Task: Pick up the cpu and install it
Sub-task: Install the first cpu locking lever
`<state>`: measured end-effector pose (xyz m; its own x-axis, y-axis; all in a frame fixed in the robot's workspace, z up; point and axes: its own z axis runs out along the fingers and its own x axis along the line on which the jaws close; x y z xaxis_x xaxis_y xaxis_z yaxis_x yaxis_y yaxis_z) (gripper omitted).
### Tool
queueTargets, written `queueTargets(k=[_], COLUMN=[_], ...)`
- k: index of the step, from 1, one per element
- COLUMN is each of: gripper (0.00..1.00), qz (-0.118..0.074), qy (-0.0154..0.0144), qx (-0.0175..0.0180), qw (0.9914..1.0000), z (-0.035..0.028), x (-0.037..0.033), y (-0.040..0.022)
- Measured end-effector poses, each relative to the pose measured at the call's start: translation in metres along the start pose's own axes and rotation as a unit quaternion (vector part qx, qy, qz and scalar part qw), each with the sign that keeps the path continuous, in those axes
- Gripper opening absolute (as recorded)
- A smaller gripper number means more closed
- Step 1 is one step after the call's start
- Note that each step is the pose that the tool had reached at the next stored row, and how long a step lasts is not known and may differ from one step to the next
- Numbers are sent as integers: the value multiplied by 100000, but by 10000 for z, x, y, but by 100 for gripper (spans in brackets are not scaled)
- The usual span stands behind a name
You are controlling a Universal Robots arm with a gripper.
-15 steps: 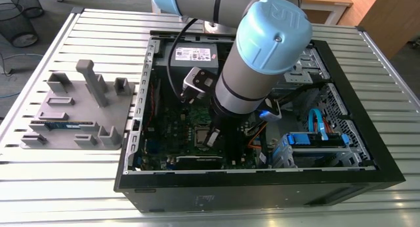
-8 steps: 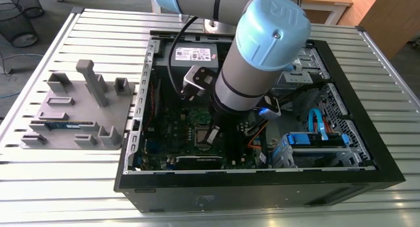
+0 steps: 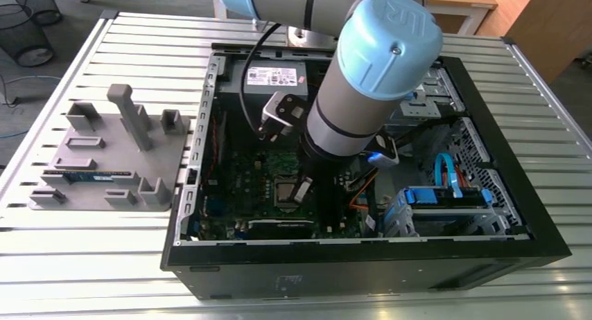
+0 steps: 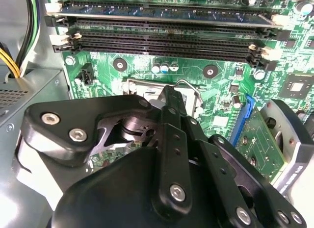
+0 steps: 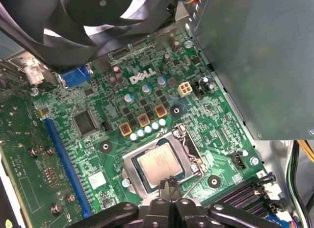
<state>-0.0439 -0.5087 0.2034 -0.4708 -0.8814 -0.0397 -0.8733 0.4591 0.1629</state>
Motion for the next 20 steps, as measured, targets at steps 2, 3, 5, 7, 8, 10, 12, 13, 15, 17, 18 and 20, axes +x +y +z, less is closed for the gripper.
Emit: queueTargets(k=[2, 3, 5, 7, 8, 10, 12, 13, 15, 17, 18, 20], gripper=[11, 11, 11, 11, 11, 11, 11, 11, 11, 11, 11, 11], qz=[15, 24, 44, 77, 99, 146, 194, 212, 261, 298, 300, 302], qy=[-4, 3, -6, -15, -17, -26, -34, -36, -45, -50, -49, -54], qx=[1, 3, 6, 4, 1, 0, 6, 13, 9, 15, 17, 12], qw=[100000, 100000, 100000, 100000, 100000, 100000, 100000, 100000, 100000, 100000, 100000, 100000], z=[0, 0, 1, 2, 2, 1, -1, -2, -3, -4, -4, -4], x=[-3, -6, -13, -19, -22, -29, -37, -41, -49, -52, -53, -53], y=[0, 2, 5, 6, 5, -4, -18, -26, -40, -46, -46, -45])
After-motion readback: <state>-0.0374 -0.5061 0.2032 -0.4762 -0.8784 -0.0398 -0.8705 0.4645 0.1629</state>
